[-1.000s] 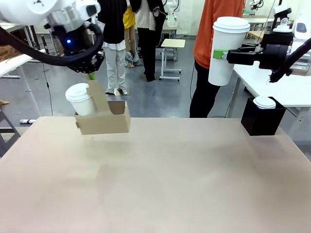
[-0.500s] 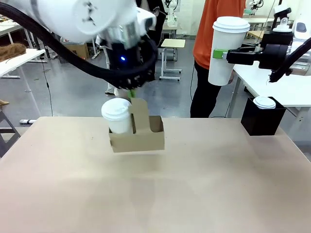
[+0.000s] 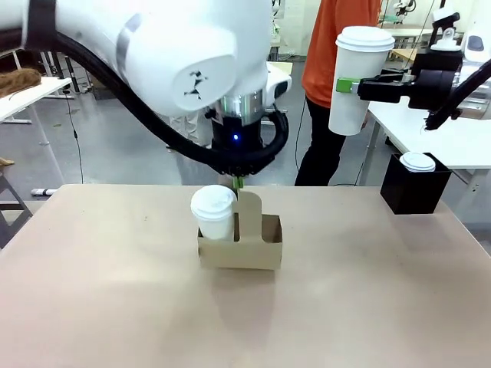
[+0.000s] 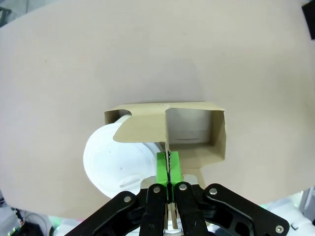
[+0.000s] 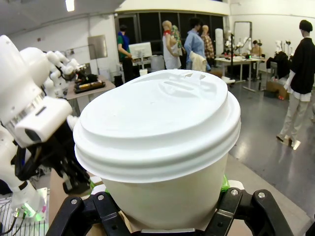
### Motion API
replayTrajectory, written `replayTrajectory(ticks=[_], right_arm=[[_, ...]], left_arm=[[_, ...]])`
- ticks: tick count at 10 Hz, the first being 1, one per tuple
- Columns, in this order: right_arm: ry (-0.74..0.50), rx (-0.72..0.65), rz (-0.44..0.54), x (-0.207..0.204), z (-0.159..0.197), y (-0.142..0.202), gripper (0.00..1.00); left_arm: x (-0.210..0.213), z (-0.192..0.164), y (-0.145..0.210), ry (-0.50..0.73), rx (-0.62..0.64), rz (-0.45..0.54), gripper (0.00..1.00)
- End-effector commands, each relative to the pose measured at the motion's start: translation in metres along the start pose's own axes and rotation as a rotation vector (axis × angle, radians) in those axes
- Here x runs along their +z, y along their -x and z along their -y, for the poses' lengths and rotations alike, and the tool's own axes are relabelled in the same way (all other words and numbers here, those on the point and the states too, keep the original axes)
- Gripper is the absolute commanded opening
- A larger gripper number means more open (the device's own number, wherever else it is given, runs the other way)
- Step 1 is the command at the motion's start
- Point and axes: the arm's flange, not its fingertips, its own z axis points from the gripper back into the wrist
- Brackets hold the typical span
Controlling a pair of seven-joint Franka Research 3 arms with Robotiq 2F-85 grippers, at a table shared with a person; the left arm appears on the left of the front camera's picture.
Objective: Pour a drink into a cup and package it in a carrier.
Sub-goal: Position the Cup Carrier in the center of the table, then insert the held 600 ml Paper Cup into the Cup Carrier.
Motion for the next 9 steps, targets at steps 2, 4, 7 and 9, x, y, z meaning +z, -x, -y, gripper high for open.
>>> replayTrajectory(ticks=[2,4,7,9], right_arm=[[-0.004,-0.002,0.011,-0.002,0.000,-0.004,0.80],[-0.004,-0.002,0.011,-0.002,0.000,-0.004,0.80],[-0.004,-0.002,0.011,-0.002,0.000,-0.004,0.80],[-0.004,-0.002,0.011,-0.002,0.000,-0.004,0.80]], left_arm=[[-0.026,0.014,0.007,-0.026,-0.008,-0.010,0.02],[-0.040,0.020,0.007,-0.030,-0.002,-0.036,0.02],[-0.036,0.017,0.010,-0.022,-0.033,-0.054,0.02],[-0.036,0.017,0.010,-0.022,-0.033,-0.054,0.02]])
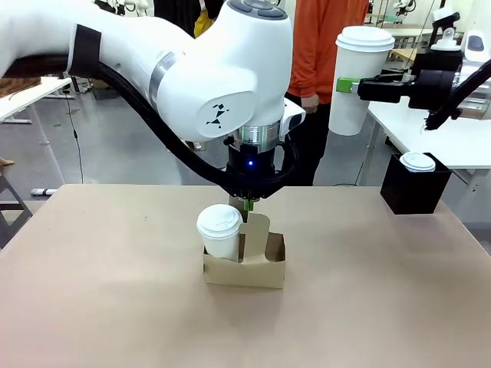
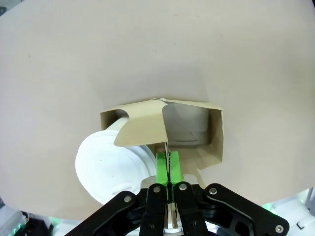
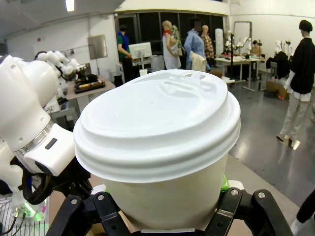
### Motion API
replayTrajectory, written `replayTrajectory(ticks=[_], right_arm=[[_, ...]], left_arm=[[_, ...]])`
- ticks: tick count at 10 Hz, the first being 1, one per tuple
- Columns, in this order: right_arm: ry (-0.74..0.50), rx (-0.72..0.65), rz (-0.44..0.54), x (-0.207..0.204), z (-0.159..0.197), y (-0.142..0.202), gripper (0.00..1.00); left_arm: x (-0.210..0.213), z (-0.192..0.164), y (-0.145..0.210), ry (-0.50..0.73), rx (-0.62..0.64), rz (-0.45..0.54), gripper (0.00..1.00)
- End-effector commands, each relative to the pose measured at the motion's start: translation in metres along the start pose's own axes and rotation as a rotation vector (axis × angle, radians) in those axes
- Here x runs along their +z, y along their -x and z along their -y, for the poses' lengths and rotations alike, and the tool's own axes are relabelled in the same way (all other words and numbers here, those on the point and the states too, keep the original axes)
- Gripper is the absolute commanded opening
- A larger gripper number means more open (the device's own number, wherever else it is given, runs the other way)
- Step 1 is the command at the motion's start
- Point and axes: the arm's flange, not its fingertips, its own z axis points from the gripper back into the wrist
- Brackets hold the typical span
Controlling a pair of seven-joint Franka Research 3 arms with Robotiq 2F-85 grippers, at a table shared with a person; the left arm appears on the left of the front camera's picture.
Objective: Pour a drink into a cup and package it in a carrier.
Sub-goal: Insert the held 600 ml Paper Cup into the Cup Carrier.
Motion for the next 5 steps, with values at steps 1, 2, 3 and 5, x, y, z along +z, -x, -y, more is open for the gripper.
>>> replayTrajectory(ticks=[1,2,3,5], right_arm=[[-0.004,-0.002,0.011,-0.002,0.000,-0.004,0.80],[-0.004,-0.002,0.011,-0.002,0.000,-0.004,0.80],[-0.004,-0.002,0.011,-0.002,0.000,-0.004,0.80],[0.000,0.000,0.000,0.000,0.000,0.000,0.80]], left_arm=[[0.000,0.000,0.000,-0.001,-0.001,0.000,0.02],[0.005,-0.010,0.003,-0.001,-0.078,0.014,0.61],[0.014,-0.017,0.004,0.032,-0.081,0.019,0.61],[0.038,-0.029,0.008,0.075,-0.118,0.049,0.65]])
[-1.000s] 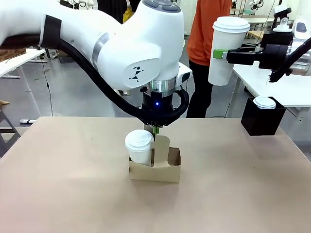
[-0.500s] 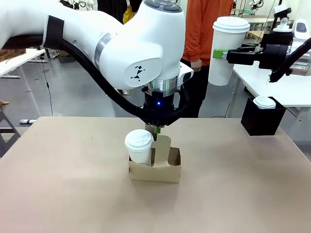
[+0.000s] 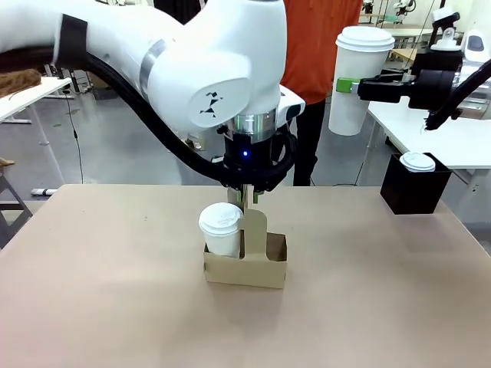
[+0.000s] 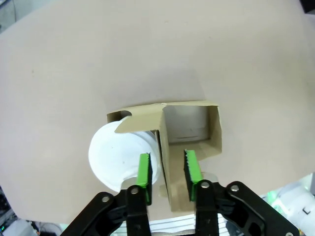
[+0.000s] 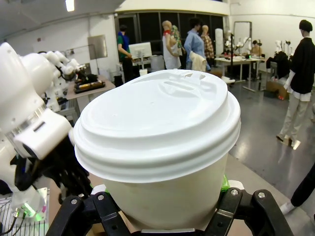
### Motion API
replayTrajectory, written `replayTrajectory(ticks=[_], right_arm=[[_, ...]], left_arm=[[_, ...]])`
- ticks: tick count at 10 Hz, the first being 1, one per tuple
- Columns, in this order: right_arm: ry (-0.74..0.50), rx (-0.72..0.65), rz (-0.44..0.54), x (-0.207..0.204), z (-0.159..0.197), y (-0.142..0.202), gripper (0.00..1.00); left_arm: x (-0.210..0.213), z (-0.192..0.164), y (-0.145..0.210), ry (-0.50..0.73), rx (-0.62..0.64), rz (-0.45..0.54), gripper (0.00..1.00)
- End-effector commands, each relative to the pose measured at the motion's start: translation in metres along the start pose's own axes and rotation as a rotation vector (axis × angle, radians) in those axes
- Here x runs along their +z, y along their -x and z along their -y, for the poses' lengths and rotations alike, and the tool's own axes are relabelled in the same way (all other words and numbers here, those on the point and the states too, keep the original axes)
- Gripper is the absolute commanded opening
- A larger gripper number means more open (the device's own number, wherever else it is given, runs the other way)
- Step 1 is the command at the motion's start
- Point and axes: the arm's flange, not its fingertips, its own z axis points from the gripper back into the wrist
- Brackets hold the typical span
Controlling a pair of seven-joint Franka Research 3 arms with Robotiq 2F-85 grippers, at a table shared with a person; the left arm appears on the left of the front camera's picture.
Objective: Pour a drink into a cup and package it in a carrier.
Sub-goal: Insert the held 600 ml Paper Cup into the Cup Carrier.
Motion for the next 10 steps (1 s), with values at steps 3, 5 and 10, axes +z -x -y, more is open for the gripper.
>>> replayTrajectory(ticks=[3,5,10], right_arm=[[-0.215,-0.038,-0.053,-0.019,0.052,0.035,0.80],[-0.316,0.016,-0.047,-0.030,0.049,0.068,0.80],[-0.454,0.058,-0.083,-0.067,0.017,0.139,0.80]], left_arm=[[0.050,-0.062,0.029,0.197,-0.227,-0.014,1.00],[0.060,-0.118,0.037,0.272,-0.415,0.000,1.00],[0.031,-0.189,0.061,0.341,-0.571,0.161,1.00]])
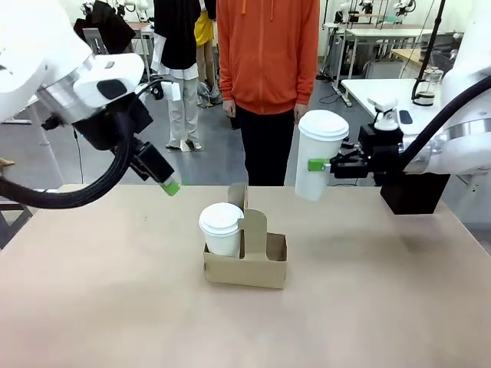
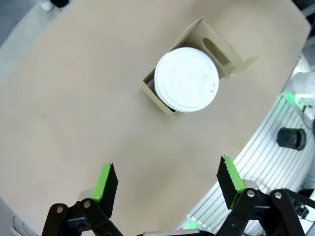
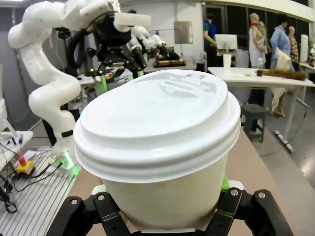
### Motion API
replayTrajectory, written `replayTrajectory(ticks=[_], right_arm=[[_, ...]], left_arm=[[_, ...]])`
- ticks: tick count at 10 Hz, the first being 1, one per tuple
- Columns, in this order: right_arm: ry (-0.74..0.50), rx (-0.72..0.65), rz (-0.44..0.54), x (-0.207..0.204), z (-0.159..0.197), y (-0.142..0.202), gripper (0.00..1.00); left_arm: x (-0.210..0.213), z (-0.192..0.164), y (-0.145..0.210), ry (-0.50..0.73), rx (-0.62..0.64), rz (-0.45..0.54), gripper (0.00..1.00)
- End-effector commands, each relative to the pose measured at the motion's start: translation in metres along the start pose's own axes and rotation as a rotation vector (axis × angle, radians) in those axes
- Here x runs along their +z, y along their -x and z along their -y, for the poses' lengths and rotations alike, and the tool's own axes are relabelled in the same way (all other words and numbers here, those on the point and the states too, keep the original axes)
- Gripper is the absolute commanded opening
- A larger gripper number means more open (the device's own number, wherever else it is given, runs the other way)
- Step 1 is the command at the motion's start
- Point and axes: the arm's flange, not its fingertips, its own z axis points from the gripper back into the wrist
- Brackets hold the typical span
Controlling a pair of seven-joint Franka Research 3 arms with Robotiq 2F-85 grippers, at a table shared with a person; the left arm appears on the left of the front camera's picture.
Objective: Pour a drink into a cup and package it in a carrier.
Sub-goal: Insert the held 600 ml Paper Cup into the Cup Carrier.
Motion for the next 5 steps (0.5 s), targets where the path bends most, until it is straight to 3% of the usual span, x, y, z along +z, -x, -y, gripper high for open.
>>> replayTrajectory(ticks=[1,4,5], right_arm=[[0.011,0.001,0.014,0.010,0.002,-0.009,0.80],[0.005,-0.002,0.000,0.002,0.001,0.001,0.80],[-0.062,0.001,0.052,-0.003,-0.002,0.006,0.80]], left_arm=[[0.005,0.002,-0.010,0.010,0.016,-0.015,1.00],[0.005,0.002,-0.010,0.010,0.016,-0.015,1.00],[0.002,0.002,-0.004,0.004,0.000,-0.004,1.00]])
